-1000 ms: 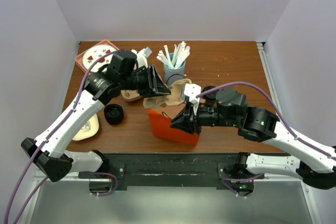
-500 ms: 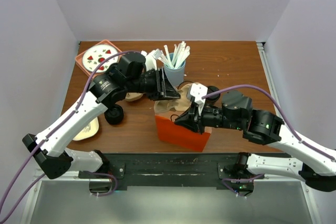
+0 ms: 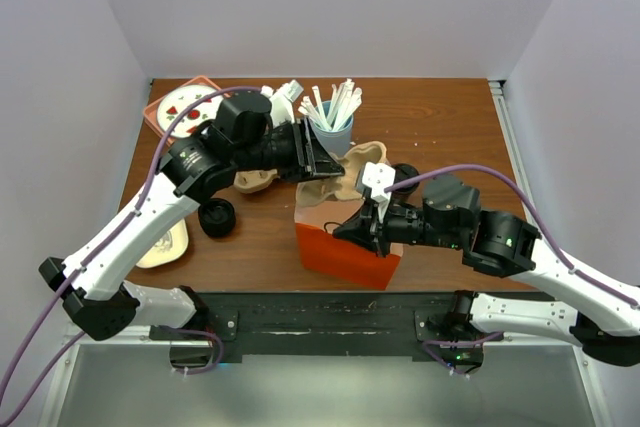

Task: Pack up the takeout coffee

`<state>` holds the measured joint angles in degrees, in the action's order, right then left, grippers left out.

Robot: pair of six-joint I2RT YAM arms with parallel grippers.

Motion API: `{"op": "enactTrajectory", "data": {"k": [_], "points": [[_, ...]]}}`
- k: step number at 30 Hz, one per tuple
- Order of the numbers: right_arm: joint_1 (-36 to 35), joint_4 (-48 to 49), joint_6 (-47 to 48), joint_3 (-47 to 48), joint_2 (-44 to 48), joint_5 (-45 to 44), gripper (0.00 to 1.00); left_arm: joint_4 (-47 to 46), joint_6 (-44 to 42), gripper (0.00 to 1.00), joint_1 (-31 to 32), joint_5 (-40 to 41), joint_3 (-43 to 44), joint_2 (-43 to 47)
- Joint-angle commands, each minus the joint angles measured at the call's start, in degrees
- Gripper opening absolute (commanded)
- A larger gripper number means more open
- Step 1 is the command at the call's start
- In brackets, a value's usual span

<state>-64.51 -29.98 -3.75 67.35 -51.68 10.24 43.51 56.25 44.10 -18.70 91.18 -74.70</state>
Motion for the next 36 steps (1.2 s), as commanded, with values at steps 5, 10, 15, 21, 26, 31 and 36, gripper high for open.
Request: {"op": "enactTrajectory", "data": {"k": [5, 10, 15, 21, 26, 31, 36], "points": [[-0.26, 0.53, 0.85, -0.56, 1.49, 0.13, 0.00, -7.03, 4.92, 0.26, 1.69, -4.07, -4.33, 3.77], [-0.35, 0.62, 0.76, -0.64, 1.58, 0.48, 0.00, -8.35, 4.93, 0.26, 2.13, -4.59, -7.50, 3.77], [-0.35, 0.97, 0.59, -0.29, 1.49, 1.27, 0.00, -6.86, 2.03, 0.26, 2.31, -4.42, -8.03, 2.19], [-0.35, 0.45, 0.67, -0.47, 1.84, 1.80, 0.00, -2.99, -1.84, 0.26, 2.40, -3.36, -7.07, -0.01], [-0.27, -0.08, 0.50, -0.47, 2.02, 2.59, 0.01, -0.18, -3.69, 0.25, 2.31, -2.14, -6.98, -0.19], [-0.26, 0.62, -2.40, 0.50, 2.11, 3.30, 0.20, 2.02, -5.27, 0.25, 2.31, -1.96, -6.28, -1.15], [-0.26, 1.59, -10.38, 2.95, 3.34, -0.39, 0.40, 3.42, -6.33, 0.25, 2.31, -2.04, -4.52, -2.03]]}}
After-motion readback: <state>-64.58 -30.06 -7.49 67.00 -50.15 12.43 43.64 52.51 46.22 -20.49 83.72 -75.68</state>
